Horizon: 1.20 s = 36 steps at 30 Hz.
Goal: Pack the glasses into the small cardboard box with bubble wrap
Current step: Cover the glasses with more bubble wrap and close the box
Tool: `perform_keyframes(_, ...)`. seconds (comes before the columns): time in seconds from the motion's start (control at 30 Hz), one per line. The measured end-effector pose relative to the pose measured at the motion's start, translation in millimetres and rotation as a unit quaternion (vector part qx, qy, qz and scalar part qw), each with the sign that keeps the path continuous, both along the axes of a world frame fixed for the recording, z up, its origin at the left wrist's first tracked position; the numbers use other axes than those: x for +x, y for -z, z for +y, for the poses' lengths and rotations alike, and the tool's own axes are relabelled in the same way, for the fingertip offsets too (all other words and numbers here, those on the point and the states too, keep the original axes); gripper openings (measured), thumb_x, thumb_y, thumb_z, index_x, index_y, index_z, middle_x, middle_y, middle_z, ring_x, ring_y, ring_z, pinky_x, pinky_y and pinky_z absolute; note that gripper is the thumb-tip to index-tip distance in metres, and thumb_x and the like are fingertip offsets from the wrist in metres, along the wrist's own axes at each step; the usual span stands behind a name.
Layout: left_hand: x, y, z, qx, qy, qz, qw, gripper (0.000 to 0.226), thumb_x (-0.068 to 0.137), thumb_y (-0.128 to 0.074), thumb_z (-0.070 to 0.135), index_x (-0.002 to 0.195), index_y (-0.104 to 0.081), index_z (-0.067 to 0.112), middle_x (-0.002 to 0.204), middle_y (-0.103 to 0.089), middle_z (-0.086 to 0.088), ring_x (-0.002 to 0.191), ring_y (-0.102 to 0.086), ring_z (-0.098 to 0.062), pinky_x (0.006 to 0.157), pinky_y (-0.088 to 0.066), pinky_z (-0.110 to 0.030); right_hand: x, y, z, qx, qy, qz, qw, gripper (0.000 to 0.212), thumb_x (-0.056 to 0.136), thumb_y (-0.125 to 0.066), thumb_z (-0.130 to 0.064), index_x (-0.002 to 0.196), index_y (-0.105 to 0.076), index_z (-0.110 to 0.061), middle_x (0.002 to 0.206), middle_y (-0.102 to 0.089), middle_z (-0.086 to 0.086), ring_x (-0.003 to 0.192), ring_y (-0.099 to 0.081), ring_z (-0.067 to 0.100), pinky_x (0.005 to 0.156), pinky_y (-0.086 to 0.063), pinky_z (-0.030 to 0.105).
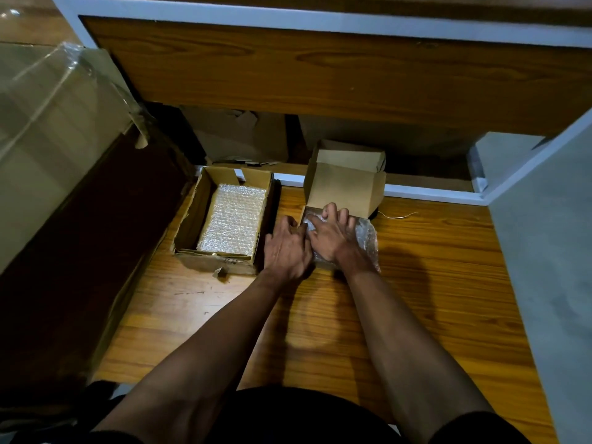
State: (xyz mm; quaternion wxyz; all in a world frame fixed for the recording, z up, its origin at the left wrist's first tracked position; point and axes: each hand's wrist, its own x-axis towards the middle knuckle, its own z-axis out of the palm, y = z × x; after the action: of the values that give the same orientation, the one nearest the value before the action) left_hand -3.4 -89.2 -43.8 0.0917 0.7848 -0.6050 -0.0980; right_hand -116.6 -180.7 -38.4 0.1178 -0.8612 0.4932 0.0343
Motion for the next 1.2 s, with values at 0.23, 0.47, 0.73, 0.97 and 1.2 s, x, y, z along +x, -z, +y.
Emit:
perform_keyframes(0.23,2.5,-0.9,-3.0,0.038,0.017,0.030,0.999,0.049,0.103,-0.042,0.048,0.145,-0.048,0.022,0.138,-0.041,-0.011,0.123,-0.053,-0.033,0.097,-0.048,-0.053,5.7,-4.4,2.0,-0.012,0.002,0.015,1.000,0.047,0.103,-0.046,-0.049,0.147,-0.048,-0.034,0.136,-0.035,0.007,0.118,-0.037,0.029,0.101,-0.034,0.043)
perform_keyframes(0.47,-0.6,5.1,3.3,0.017,0.025,0.020,0.999,0.057,0.104,-0.036,0.047,0.155,-0.039,0.021,0.141,-0.042,-0.011,0.122,-0.054,-0.033,0.096,-0.048,-0.051,-2.5,-2.9,12.9,-0.059,-0.002,0.004,0.998,0.052,0.101,-0.047,-0.044,0.151,-0.045,-0.028,0.138,-0.041,0.007,0.118,-0.040,0.028,0.099,-0.036,0.043)
perform_keyframes(0.73,3.5,9.7,2.2,0.014,0.031,0.025,0.999,0.057,0.104,-0.034,0.046,0.156,-0.038,0.023,0.139,-0.042,-0.010,0.118,-0.055,-0.033,0.092,-0.049,-0.050,5.2,-3.2,2.7,-0.037,0.005,0.057,0.998,0.048,0.103,-0.040,-0.056,0.147,-0.049,-0.041,0.140,-0.035,0.009,0.120,-0.038,0.030,0.100,-0.034,0.045)
perform_keyframes(0.97,3.5,7.9,3.3,-0.004,0.028,0.052,0.998,0.053,0.106,-0.038,0.044,0.154,-0.041,0.021,0.138,-0.042,-0.011,0.108,-0.062,-0.035,0.086,-0.053,-0.047,12.1,-5.7,-3.9,-0.018,0.025,0.095,0.995,0.044,0.102,-0.036,-0.059,0.140,-0.052,-0.042,0.141,-0.031,0.010,0.122,-0.035,0.032,0.102,-0.033,0.047)
perform_keyframes(1.2,1.6,-3.9,17.4,-0.074,0.001,0.036,0.997,0.037,0.106,-0.041,0.046,0.135,-0.054,0.026,0.130,-0.049,-0.006,0.095,-0.064,-0.028,0.077,-0.054,-0.042,1.6,-1.9,8.2,-0.052,0.014,0.037,0.998,0.049,0.102,-0.048,-0.049,0.149,-0.045,-0.038,0.141,-0.035,0.010,0.121,-0.038,0.031,0.102,-0.035,0.046)
